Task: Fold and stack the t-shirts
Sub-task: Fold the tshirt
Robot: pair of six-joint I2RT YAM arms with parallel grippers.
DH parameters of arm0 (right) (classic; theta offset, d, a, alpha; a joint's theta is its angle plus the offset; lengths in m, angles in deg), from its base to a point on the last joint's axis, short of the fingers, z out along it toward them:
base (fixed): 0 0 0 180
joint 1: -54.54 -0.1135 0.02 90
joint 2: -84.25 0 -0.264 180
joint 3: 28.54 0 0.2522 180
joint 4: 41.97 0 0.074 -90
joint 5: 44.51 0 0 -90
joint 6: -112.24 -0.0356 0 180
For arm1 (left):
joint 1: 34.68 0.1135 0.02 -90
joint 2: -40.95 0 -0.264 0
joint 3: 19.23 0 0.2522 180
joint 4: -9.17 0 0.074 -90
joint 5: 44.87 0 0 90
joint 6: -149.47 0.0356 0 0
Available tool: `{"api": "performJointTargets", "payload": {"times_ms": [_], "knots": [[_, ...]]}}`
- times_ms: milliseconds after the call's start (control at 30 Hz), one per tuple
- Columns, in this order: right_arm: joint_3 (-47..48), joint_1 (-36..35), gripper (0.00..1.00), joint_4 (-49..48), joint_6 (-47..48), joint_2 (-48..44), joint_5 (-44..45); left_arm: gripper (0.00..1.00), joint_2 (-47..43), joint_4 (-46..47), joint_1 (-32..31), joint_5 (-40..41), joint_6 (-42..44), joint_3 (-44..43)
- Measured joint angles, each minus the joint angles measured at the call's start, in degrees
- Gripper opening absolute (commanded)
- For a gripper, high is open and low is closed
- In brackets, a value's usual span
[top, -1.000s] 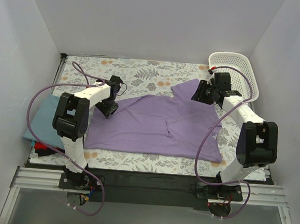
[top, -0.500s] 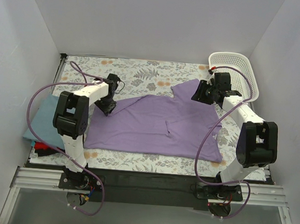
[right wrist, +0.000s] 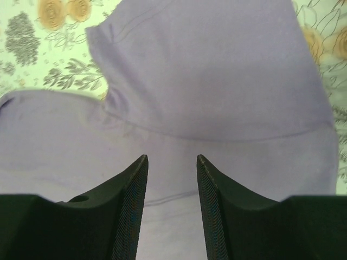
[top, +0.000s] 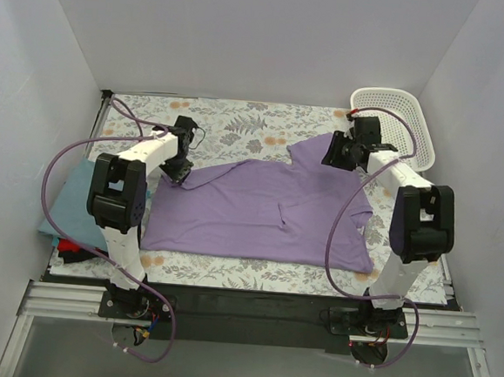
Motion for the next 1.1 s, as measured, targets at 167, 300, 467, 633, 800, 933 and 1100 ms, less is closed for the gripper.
{"api": "performJointTargets", "payload": {"times_ms": [167, 300, 467, 633, 800, 933, 1100], "knots": [[7.9, 0.1, 0.48, 0.1, 1.7, 8.9, 3.6, 0.00, 0.0, 0.8, 1.6, -0.9, 0.6, -1.1], [15.5, 0.1, 0.49, 0.2, 3.1, 14.9, 7.2, 0.00, 0.0, 1.2, 2.6, -1.7, 1.2, -2.4], [23.8, 0.1, 0.50, 0.0, 4.3, 19.8, 11.7, 0.00, 0.0, 1.8, 3.6, -3.0, 1.7, -3.6], [29.9, 0.2, 0.52, -0.5, 5.4, 24.1, 14.9, 0.00, 0.0, 2.4, 4.8, -4.4, 1.9, -4.7], [33.5, 0.2, 0.53, -0.8, 5.9, 28.5, 16.5, 0.00, 0.0, 2.6, 6.0, -5.1, 1.9, -5.6], [35.5, 0.2, 0.52, -0.5, 6.2, 31.7, 17.4, 0.00, 0.0, 2.8, 6.5, -5.3, 1.9, -5.7], [38.7, 0.2, 0.46, 0.2, 6.4, 35.3, 17.6, 0.00, 0.0, 2.8, 6.7, -5.4, 1.9, -5.7]]}}
